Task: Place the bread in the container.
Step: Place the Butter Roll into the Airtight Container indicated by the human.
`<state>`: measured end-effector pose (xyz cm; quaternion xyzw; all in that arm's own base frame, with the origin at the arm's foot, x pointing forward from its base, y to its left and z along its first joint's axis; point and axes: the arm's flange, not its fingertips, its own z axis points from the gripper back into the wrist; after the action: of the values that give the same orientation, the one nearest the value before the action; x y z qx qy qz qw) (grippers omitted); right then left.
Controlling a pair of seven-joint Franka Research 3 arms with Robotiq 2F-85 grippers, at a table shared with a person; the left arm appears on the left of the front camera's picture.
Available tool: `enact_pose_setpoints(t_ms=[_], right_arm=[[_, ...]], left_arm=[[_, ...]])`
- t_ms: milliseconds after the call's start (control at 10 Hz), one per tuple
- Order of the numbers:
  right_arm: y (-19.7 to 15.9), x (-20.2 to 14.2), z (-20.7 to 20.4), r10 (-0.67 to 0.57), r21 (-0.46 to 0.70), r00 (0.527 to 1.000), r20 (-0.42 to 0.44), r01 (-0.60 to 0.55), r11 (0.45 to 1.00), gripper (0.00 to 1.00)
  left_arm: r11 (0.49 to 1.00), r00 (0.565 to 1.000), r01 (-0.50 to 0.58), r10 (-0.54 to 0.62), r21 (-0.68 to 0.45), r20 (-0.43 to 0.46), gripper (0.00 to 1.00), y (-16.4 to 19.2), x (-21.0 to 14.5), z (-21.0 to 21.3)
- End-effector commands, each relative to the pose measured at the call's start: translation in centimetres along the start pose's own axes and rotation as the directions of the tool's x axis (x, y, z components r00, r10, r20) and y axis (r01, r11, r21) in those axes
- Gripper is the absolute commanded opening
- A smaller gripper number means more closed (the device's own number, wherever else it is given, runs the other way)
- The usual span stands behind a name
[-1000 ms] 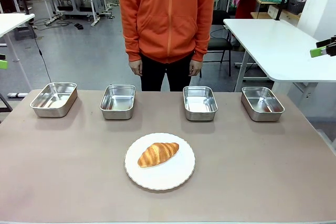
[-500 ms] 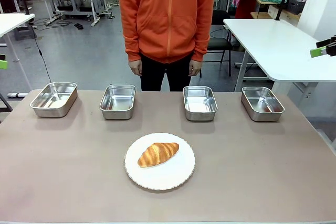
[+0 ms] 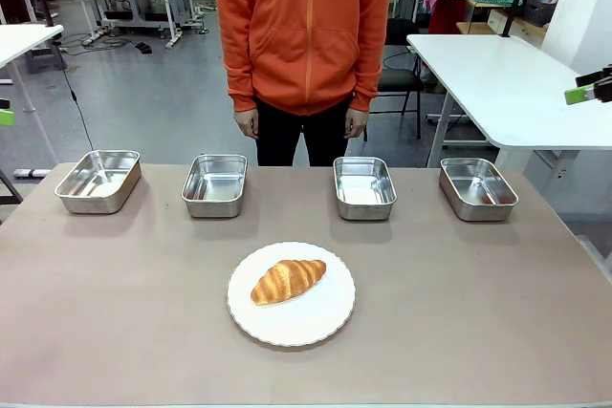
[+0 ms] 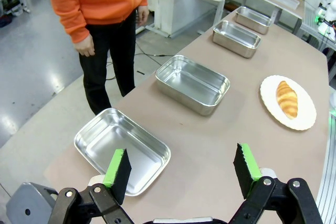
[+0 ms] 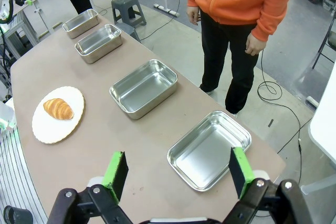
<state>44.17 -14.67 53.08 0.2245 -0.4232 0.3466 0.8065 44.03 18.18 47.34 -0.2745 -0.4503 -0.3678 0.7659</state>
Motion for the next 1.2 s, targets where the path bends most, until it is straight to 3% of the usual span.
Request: enact_pose_setpoints(t_ms=[0,1100], right_arm=[[0.09,0.22,0.07,0.005,0.001,1.0,0.012,-0.005,1.0,1.0],[0.09,0.22,0.07,0.005,0.001,1.0,0.012,-0.005,1.0,1.0]], left_arm=[[1.0,1.0,0.014,-0.014,-0.005,0.013,1.0,-0.09,0.01,0.23],[1.0,1.0,0.014,-0.014,-0.005,0.013,1.0,-0.09,0.01,0.23]])
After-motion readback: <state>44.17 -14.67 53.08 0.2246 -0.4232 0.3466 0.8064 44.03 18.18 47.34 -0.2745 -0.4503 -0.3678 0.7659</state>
